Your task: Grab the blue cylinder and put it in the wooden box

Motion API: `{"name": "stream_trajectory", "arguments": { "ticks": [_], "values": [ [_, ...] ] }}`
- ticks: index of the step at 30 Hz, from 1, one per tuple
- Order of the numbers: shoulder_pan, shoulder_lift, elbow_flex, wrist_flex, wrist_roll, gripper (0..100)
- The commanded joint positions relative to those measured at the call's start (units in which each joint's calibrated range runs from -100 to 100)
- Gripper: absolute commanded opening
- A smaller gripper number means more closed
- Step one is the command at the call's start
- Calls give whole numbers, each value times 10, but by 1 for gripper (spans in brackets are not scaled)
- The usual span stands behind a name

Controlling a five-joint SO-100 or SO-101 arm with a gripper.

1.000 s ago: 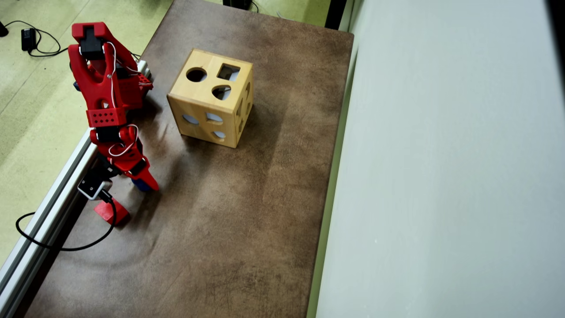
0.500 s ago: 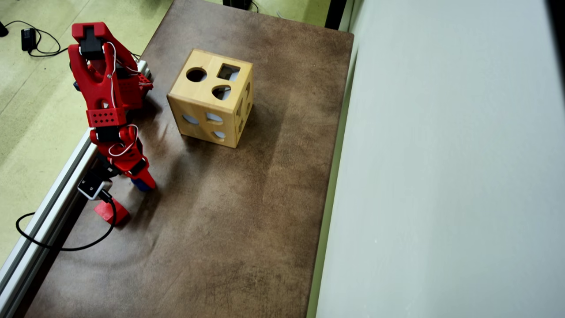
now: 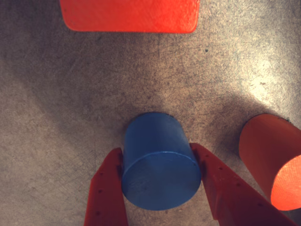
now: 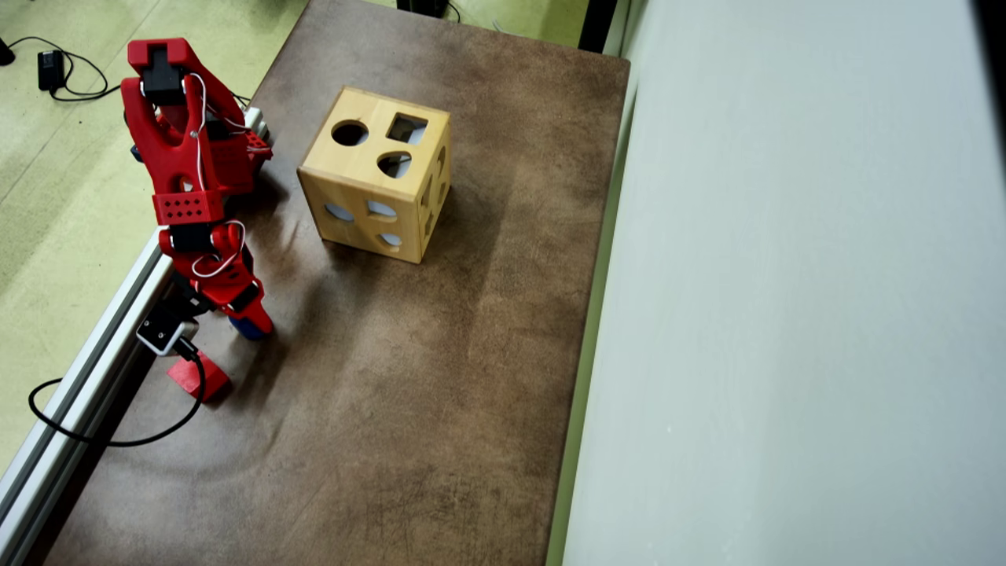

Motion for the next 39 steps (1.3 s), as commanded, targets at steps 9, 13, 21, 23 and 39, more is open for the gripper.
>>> {"name": "stream_trajectory", "arguments": {
  "ticks": [9,13,21,23,39],
  "values": [
    [2,-2,-7,4,-2,13],
    [7,-1,-7,4,-1,13],
    [1,-3,-9,4,-2,13],
    [2,-4,-9,4,-2,11],
    [6,-71,-8,56,-2,9]
  ]
}}
